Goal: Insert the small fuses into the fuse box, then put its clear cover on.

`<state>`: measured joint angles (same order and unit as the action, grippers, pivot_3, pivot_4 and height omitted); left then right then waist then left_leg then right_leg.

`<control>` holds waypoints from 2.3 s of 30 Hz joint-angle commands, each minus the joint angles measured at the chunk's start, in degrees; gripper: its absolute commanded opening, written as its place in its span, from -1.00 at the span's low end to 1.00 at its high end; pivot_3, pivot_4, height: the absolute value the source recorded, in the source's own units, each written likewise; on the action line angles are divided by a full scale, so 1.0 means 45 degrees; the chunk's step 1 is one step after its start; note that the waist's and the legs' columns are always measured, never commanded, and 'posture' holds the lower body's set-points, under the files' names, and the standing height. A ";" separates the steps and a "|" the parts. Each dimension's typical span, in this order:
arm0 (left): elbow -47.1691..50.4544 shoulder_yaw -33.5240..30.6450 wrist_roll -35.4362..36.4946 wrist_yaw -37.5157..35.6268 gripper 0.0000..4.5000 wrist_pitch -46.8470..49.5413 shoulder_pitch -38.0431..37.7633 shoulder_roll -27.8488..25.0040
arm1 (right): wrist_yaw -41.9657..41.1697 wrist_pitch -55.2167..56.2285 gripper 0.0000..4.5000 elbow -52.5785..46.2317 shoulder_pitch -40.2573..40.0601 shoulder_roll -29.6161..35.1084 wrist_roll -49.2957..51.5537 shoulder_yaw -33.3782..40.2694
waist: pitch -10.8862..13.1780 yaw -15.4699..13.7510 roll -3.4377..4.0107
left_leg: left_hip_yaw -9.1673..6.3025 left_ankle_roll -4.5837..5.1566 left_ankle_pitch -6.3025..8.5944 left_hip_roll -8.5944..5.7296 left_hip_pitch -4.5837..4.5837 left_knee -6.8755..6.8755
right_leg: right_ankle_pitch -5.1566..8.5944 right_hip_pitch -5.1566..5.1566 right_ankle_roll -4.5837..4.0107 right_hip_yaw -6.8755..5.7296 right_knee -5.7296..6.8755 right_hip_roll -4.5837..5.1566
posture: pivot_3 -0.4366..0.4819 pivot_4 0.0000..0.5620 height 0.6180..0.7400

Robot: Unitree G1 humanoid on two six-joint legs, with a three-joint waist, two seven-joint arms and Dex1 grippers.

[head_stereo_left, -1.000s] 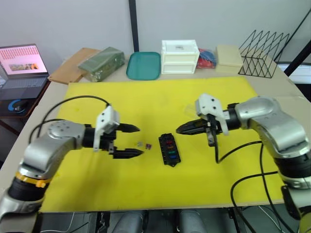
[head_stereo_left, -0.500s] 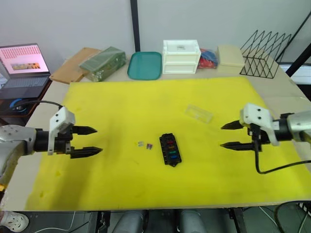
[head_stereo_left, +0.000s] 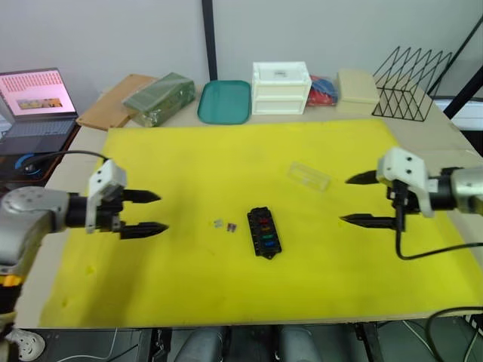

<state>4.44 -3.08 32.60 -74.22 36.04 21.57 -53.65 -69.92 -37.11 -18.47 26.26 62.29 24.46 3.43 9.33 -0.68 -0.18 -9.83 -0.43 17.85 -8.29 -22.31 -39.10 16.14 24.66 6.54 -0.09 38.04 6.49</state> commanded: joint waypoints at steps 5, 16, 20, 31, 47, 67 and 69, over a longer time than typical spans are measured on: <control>-0.2081 0.2125 0.0574 -0.1687 1.00 0.2535 0.2688 0.1129 | 0.0347 -0.1157 0.99 -0.1493 0.2081 -0.1209 0.0938 -0.1485 | 0.0000 0.0003 -0.0004 | -0.0001 0.0000 0.0000 -0.0001 -0.0005 -0.0007 | 0.0000 0.0006 0.0001 -0.0002 0.0005 -0.0003 | -0.05 -0.47 1.00; -0.7622 0.4259 -0.1203 -0.3396 0.42 0.2776 0.5599 0.3317 | 0.0725 -0.1401 1.00 -0.1886 0.2788 -0.1673 0.0795 -0.2509 | 0.0002 0.0088 -0.0012 | -0.0002 0.0001 -0.0001 -0.0007 -0.0028 -0.0016 | -0.0001 0.0036 0.0001 -0.0005 0.0013 -0.0007 | -0.05 -0.47 1.00; -0.8285 0.4398 -0.1731 -0.3728 0.42 0.2362 0.5782 0.3636 | 0.0838 -0.1553 1.00 -0.2035 0.2706 -0.1606 0.0917 -0.2458 | 0.0002 0.0189 -0.0012 | -0.0002 0.0000 -0.0002 -0.0006 -0.0035 -0.0016 | -0.0001 0.0049 0.0001 -0.0004 0.0022 -0.0007 | -0.05 -0.47 1.00; -0.8663 0.5412 -0.2162 -0.4062 0.42 0.1775 0.5678 0.4016 | 0.1128 -0.1794 1.00 -0.2275 0.2649 -0.1631 0.0889 -0.2496 | 0.0001 0.0280 -0.0012 | -0.0003 0.0000 -0.0002 -0.0008 -0.0035 -0.0019 | 0.0000 0.0046 0.0002 -0.0003 0.0026 -0.0004 | -0.05 -0.47 1.00; -0.8558 0.5693 -0.2386 -0.4028 0.33 0.1556 0.5284 0.4166 | 0.1246 -0.1739 1.00 -0.2333 0.2640 -0.1554 0.0711 -0.2649 | -0.0001 0.0282 -0.0011 | -0.0003 0.0000 -0.0001 -0.0009 -0.0034 -0.0019 | -0.0001 0.0046 0.0001 -0.0003 0.0026 -0.0003 | -0.05 -0.47 1.00; -0.9183 0.5088 -0.3229 -0.4062 -0.57 0.1596 0.5181 0.4354 | 0.1335 -0.1528 1.00 -0.2254 0.2621 -0.1682 0.0401 -0.2908 | -0.0004 0.0319 -0.0013 | -0.0002 0.0000 -0.0001 -0.0008 -0.0033 -0.0019 | -0.0001 0.0048 0.0001 -0.0003 0.0031 -0.0005 | -0.05 -0.47 1.00; -0.9159 0.5092 -0.3230 -0.4062 -0.57 0.1580 0.5143 0.4332 | 0.1336 -0.1501 1.00 -0.2242 0.2615 -0.1699 0.0358 -0.2915 | -0.0004 0.0323 -0.0013 | -0.0002 0.0000 -0.0001 -0.0008 -0.0033 -0.0019 | -0.0001 0.0048 0.0001 -0.0003 0.0032 -0.0005 | -0.05 -0.47 1.00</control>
<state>-36.78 19.27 19.46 -92.41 43.02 46.21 -33.50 -63.99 -44.76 -27.25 37.60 54.74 26.04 -10.54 9.31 0.78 -0.24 -9.83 -0.43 17.84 -8.33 -22.46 -39.18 16.14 24.88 6.55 -0.11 38.18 6.47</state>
